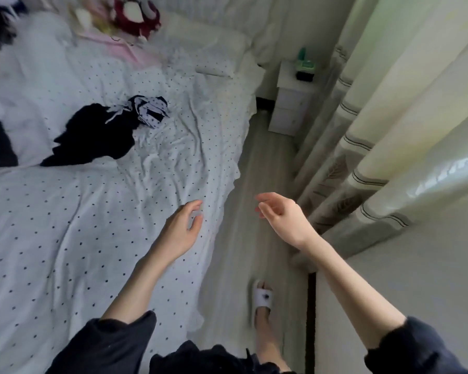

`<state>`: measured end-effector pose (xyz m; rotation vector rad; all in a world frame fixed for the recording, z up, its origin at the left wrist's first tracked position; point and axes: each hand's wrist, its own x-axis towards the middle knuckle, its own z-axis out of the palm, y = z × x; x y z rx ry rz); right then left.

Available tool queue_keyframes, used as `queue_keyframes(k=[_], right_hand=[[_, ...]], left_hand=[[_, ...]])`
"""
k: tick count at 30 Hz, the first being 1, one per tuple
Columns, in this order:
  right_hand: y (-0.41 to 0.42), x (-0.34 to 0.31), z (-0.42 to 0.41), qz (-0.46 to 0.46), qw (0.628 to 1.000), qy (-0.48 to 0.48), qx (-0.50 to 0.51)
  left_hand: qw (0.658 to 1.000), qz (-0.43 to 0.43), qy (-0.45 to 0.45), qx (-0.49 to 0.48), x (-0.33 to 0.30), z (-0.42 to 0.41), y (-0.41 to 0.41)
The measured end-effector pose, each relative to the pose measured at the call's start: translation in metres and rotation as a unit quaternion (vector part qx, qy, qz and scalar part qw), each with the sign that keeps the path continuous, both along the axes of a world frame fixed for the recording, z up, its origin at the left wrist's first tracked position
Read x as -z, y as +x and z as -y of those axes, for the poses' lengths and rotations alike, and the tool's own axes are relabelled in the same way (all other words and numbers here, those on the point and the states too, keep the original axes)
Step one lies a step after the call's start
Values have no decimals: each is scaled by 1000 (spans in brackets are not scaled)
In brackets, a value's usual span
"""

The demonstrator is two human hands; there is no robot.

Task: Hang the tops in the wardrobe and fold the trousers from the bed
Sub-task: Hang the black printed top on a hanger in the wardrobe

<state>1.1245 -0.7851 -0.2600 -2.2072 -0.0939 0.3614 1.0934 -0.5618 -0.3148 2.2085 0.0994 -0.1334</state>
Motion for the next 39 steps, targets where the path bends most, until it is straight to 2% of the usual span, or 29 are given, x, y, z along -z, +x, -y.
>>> queue_keyframes(k=[4, 8, 13, 17, 23, 29, 33, 37, 39], right_hand=[[98, 2, 6, 14, 998, 19, -66], [197, -10, 5, 9, 992, 10, -128], [294, -8, -27, -12, 983, 29, -181], [371, 15, -62, -37, 971, 24, -234], [488, 51, -125, -62, 957, -8, -282], [592, 75, -197, -80, 940, -50, -328], [651, 101, -251, -82, 926, -74, -362], [700, 150, -309, -65, 912, -83, -395], [722, 188, -344, -49, 890, -101, -441]], left_hand=[[997, 20, 7, -76, -3, 14, 75], [994, -1, 6, -113, -10, 32, 147], [983, -8, 5, -182, -9, 14, 218], [972, -19, 38, -232, 9, -10, 276], [960, -68, 1, -271, 50, -50, 385], [932, -114, -11, -344, 72, -116, 477], [918, -133, 29, -371, 95, -152, 519], [902, -134, 62, -405, 142, -179, 554], [890, -145, 65, -428, 175, -196, 572]])
